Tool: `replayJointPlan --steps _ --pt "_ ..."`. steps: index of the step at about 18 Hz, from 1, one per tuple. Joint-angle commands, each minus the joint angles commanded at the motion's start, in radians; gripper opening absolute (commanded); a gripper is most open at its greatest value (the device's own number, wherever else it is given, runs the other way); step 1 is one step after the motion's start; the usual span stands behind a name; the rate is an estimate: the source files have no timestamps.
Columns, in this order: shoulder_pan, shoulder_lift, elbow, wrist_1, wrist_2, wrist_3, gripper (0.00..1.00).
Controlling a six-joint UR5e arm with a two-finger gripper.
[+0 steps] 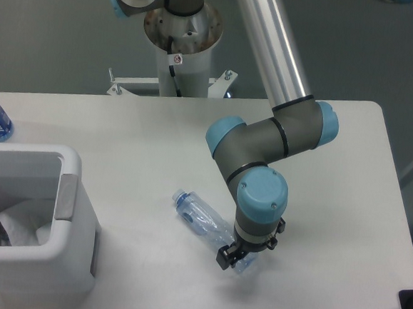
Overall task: Place the trash in the trash can
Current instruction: 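Lower the gripper onto the bottle's bottom end and close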
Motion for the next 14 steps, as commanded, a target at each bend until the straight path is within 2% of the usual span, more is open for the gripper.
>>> replayJointPlan --steps 12,13,14 --pt "-0.014 -0.035 -0.006 0.032 0.008 -0.026 1.00" --pt "-0.015 -0.035 -0.008 0.032 0.008 -0.026 0.99" --pt "-0.015 -0.034 -0.008 0.032 0.009 -0.028 0.91"
